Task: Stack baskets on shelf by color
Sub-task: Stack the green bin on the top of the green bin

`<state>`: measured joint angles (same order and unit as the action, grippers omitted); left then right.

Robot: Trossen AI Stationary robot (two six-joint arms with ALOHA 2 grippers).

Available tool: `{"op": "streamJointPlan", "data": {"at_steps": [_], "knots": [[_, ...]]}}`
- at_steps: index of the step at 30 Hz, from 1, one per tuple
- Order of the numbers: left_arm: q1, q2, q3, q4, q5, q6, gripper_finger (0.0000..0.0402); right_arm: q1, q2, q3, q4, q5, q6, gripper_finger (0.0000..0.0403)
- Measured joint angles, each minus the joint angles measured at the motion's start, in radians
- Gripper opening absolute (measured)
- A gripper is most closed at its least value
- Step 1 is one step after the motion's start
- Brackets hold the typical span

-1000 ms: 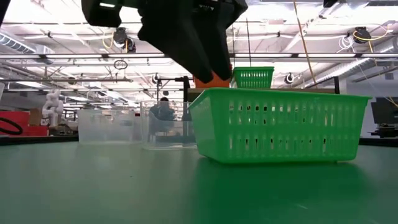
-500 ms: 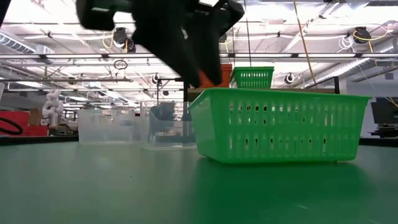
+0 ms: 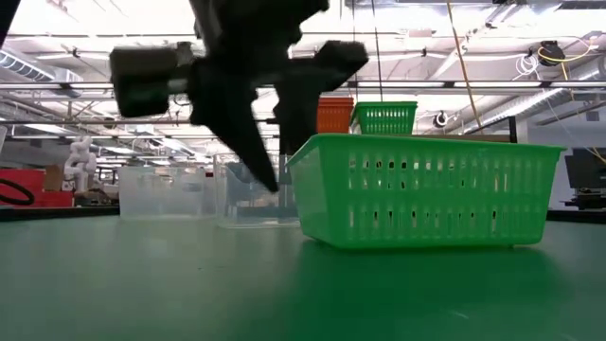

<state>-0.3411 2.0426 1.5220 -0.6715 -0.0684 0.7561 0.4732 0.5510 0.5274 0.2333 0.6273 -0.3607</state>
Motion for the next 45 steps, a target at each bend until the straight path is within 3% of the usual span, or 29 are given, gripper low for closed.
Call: {"op": "streamJointPlan", "data": {"at_steps": [5,11,16,19,25,28,35,38,42,45], "knots": [[0.018,0.000,-0.010,0.034,-0.044,-0.047,0.0123,0.000,0.000,0.000,0.001,0.000,0.009,0.0116],[0.043,-0.015,-0.007,0.135,-0.058,-0.245,0.0017,0.000,0.000,0.000,0.002,0.000,0.064,0.0116],[0.060,-0.023,0.013,0.173,-0.083,-0.349,0.0016,0.000,-0.004,0.000,0.012,0.000,0.090,0.0116],[0.058,-0.023,0.079,0.164,-0.151,-0.406,0.0009,0.002,-0.011,0.000,0.037,-0.010,0.090,0.0116],[0.102,-0.023,0.280,0.091,-0.410,-0.397,0.0016,0.033,-0.020,0.000,0.143,-0.237,-0.007,0.0116],[0.162,-0.023,0.381,0.067,-0.482,-0.381,0.0009,0.056,-0.020,0.000,0.160,-0.293,-0.016,0.0116],[0.350,-0.024,0.555,0.186,-0.466,-0.368,0.0014,0.073,-0.021,0.000,0.148,-0.284,-0.026,0.0116],[0.430,-0.024,0.595,0.212,-0.366,-0.351,0.0008,0.073,-0.025,0.000,0.129,-0.281,-0.051,0.0116],[0.536,-0.025,0.599,0.224,-0.179,-0.443,0.0011,0.073,-0.026,0.000,0.113,-0.228,-0.075,0.0116],[0.593,-0.015,0.578,0.232,-0.153,-0.561,0.0014,0.073,-0.027,0.000,0.112,-0.174,-0.098,0.0116]]}}
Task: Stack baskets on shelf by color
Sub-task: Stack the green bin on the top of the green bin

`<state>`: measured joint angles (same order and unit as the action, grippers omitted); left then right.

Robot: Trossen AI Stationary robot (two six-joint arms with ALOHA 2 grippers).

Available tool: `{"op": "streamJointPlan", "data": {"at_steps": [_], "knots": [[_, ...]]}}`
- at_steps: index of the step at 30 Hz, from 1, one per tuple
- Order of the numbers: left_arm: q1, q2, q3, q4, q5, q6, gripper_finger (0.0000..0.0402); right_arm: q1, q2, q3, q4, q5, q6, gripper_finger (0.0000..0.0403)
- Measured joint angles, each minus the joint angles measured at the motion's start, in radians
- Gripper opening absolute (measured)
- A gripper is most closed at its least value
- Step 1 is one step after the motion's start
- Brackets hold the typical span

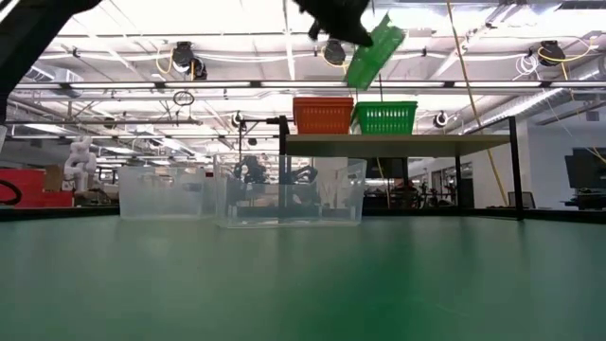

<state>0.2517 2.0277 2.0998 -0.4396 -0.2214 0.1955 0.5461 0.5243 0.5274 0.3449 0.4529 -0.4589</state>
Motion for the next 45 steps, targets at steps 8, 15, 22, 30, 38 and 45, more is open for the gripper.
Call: {"op": "streamJointPlan", "data": {"at_steps": [8,15,22,30,38,45], "knots": [[0.018,0.002,-0.081,0.098,0.009,-0.016,0.0018,0.000,-0.016,0.000,-0.030,0.020,-0.002,0.0116],[0.007,0.004,-0.094,0.092,0.014,-0.022,0.0023,0.000,-0.021,0.000,-0.037,0.019,0.026,0.0116],[0.001,0.004,-0.094,0.147,0.015,-0.055,0.0016,0.000,-0.022,0.000,-0.036,0.019,0.040,0.0116],[0.007,0.004,-0.094,0.036,0.085,-0.025,0.0009,0.000,-0.026,0.000,-0.035,0.019,0.054,0.0116],[0.009,0.004,-0.094,-0.050,0.087,0.000,0.0015,0.000,-0.026,0.000,-0.020,0.019,0.054,0.0116],[0.007,0.004,-0.094,-0.075,0.052,0.039,0.0040,0.000,-0.026,0.000,-0.020,0.019,0.054,0.0116]]}}
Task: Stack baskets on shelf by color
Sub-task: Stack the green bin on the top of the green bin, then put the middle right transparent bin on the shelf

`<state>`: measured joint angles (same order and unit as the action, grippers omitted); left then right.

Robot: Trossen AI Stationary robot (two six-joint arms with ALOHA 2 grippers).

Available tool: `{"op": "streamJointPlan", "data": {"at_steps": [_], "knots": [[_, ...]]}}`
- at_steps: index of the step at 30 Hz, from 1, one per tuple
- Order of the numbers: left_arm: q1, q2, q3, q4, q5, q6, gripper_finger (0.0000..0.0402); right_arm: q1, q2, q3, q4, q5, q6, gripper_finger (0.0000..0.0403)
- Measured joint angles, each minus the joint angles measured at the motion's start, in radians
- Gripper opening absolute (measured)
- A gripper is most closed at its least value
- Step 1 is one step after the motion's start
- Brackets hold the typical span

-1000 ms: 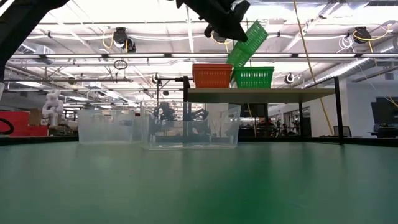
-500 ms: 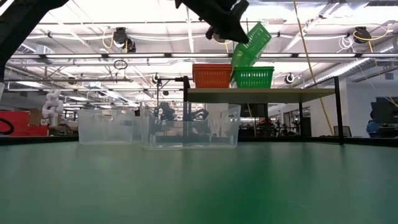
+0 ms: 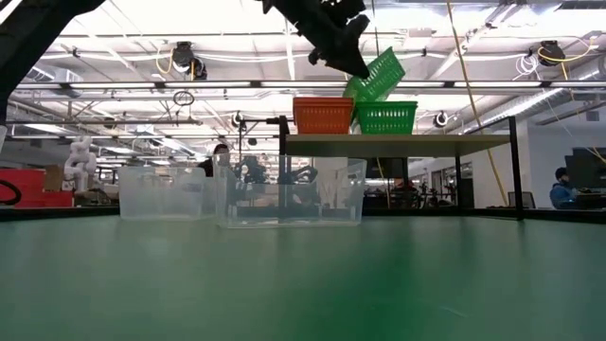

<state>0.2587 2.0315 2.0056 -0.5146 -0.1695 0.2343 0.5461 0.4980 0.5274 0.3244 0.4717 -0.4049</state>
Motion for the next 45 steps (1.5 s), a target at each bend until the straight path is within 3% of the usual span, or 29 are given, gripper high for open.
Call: {"op": "streamJointPlan", "data": {"at_steps": [7,12,15,21,25,28,31,33,36,39,42,45], "knots": [[-0.006,0.000,0.000,0.007,-0.067,0.022,0.0149,0.000,0.000,0.000,-0.005,0.000,0.000,0.0116],[-0.010,-0.025,0.000,-0.004,-0.068,-0.009,0.0193,0.000,0.000,0.000,-0.013,0.000,0.000,0.0116],[-0.031,-0.083,0.000,-0.108,-0.084,-0.025,0.0201,0.000,0.000,0.000,-0.026,0.000,0.000,0.0116],[-0.124,-0.255,0.000,-0.199,-0.315,-0.011,0.0188,0.000,0.002,0.000,-0.029,0.002,0.000,0.0116],[-0.194,-0.373,-0.010,-0.284,-0.346,-0.041,0.0175,-0.001,0.009,0.000,-0.012,-0.066,-0.071,0.0116],[-0.250,-0.453,-0.142,-0.287,-0.366,-0.093,0.0165,-0.001,0.035,0.000,0.014,-0.228,-0.119,0.0116],[-0.306,-0.541,-0.387,-0.200,-0.430,-0.174,0.0156,-0.003,0.088,0.000,0.070,-0.323,-0.106,0.0116],[-0.343,-0.601,-0.577,-0.102,-0.465,-0.242,0.0150,-0.013,0.144,0.000,0.138,-0.295,-0.078,0.0116],[-0.390,-0.670,-0.839,0.094,-0.509,-0.332,0.0143,-0.056,0.250,0.000,0.213,-0.161,-0.018,0.0116],[-0.421,-0.728,-1.020,0.257,-0.558,-0.390,0.0138,-0.142,0.378,0.000,0.258,-0.084,0.027,0.0116],[-0.426,-0.787,-1.118,0.315,-0.617,-0.434,0.0138,-0.234,0.484,0.004,0.301,-0.097,0.096,0.0116],[-0.421,-0.837,-1.193,0.359,-0.615,-0.465,0.0138,-0.331,0.554,0.050,0.257,-0.191,0.186,0.0116]]}}
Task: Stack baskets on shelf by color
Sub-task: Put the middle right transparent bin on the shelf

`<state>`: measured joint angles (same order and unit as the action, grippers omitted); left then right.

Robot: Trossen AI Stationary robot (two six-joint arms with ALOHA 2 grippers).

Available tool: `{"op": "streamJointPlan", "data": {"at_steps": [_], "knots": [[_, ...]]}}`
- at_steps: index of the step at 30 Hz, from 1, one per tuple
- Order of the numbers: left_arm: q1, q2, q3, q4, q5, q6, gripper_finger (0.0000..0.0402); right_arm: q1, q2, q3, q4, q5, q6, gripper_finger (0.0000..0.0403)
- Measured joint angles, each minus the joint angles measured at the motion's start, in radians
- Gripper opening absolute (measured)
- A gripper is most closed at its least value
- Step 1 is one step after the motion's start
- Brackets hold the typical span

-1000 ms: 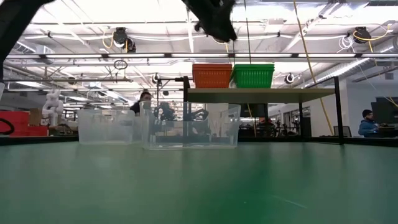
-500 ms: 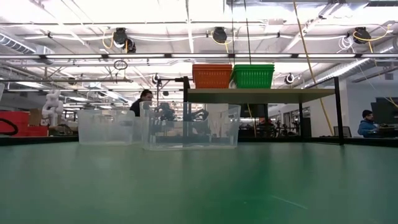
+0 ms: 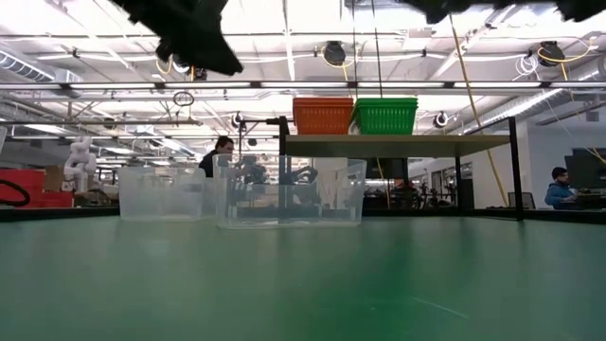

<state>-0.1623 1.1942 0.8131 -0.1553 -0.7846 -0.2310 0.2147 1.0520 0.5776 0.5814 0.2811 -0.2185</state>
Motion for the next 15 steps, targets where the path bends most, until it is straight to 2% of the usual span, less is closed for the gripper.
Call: {"op": "streamJointPlan", "data": {"at_steps": [3,8,10,13,15], "knots": [[-0.001,-0.020,-0.060,0.038,0.037,0.010,0.0138,-0.092,0.093,0.062,-0.159,-0.137,0.083,0.0116],[0.023,-0.032,-0.117,0.046,0.008,0.012,0.0138,-0.190,0.276,0.183,-0.318,-0.202,0.095,0.0116],[0.056,-0.031,-0.118,0.037,0.011,0.008,0.0138,-0.229,0.354,0.238,-0.341,-0.288,0.068,0.0116],[0.118,-0.051,-0.118,0.034,0.111,0.033,0.0138,-0.284,0.491,0.325,-0.390,-0.415,0.071,0.0116],[0.157,-0.066,-0.116,0.034,0.150,0.039,0.0138,-0.298,0.560,0.377,-0.432,-0.437,0.073,0.0116]]}}
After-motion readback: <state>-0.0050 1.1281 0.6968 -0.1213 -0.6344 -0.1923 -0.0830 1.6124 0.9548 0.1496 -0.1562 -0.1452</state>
